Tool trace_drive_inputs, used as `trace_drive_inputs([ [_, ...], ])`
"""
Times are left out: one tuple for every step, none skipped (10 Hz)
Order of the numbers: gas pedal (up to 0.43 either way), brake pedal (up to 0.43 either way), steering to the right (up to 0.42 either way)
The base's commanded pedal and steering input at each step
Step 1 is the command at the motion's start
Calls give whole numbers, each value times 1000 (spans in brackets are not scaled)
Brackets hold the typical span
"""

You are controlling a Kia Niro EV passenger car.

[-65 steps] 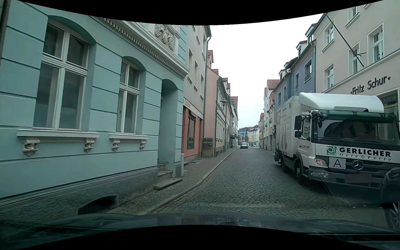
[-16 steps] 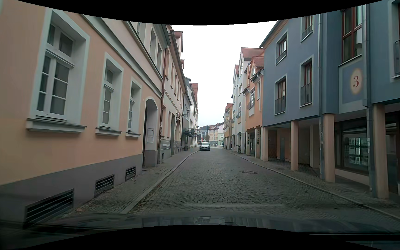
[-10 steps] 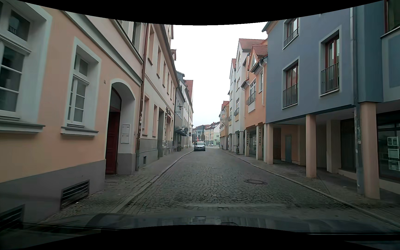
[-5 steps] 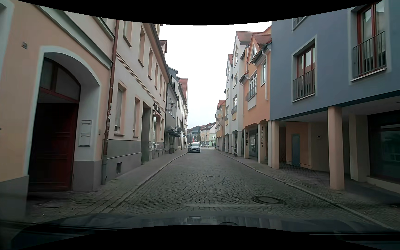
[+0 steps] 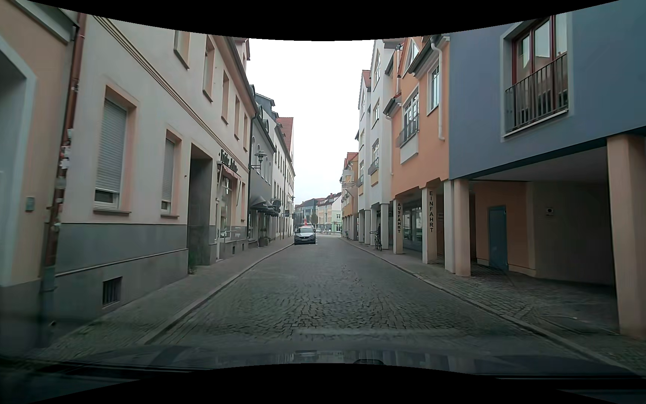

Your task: Follow the waypoints while adhering to traffic rules and regulations

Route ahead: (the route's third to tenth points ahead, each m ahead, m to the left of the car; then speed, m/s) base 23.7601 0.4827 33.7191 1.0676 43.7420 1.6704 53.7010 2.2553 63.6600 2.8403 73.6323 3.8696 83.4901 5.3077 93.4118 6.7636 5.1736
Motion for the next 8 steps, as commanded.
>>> trace_drive_inputs([
  [197,0,27],
  [189,0,26],
  [189,0,25],
  [189,0,25],
  [189,0,18],
  [189,0,15],
  [189,0,15],
  [189,0,13],
])
